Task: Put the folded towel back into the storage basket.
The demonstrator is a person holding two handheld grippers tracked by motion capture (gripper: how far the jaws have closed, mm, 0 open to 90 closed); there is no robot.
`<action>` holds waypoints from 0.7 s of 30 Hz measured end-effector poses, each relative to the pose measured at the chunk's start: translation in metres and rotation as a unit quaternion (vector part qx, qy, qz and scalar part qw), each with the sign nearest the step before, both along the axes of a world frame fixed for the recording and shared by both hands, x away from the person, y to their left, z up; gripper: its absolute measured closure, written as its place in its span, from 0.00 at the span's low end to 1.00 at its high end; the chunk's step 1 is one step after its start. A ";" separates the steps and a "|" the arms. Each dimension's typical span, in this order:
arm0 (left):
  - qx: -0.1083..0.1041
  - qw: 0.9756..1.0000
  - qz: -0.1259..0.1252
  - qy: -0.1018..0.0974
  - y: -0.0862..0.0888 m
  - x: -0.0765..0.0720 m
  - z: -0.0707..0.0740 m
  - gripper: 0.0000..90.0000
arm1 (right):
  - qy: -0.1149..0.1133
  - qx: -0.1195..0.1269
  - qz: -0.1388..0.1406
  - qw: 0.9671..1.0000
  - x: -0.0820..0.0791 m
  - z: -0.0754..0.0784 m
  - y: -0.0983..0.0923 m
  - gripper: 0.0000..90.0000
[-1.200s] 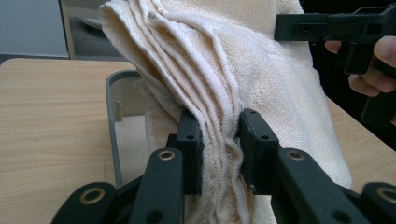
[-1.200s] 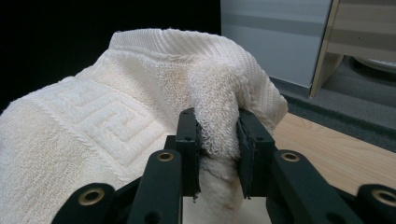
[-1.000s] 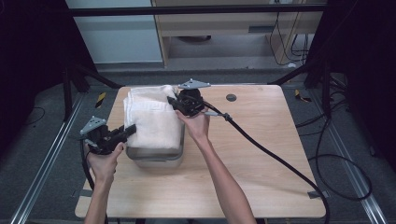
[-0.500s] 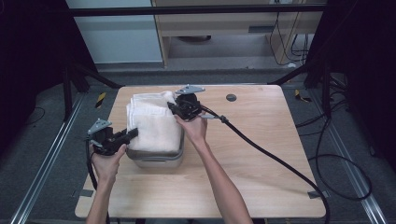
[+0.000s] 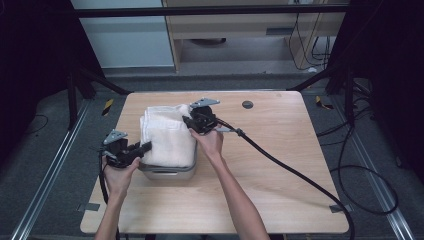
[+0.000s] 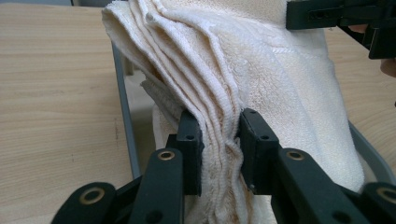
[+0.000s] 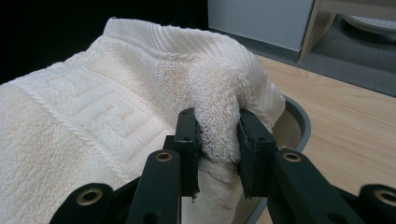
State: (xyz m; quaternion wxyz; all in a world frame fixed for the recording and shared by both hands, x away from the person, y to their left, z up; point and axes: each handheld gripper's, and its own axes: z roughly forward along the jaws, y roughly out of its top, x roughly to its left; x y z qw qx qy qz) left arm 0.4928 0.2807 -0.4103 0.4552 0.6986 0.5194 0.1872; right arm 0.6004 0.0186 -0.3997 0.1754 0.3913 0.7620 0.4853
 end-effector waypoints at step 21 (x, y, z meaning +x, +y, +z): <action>0.042 0.998 0.004 0.038 -0.007 0.009 -0.023 0.79 | 0.003 -0.041 0.000 0.999 -0.001 -0.026 0.002 0.78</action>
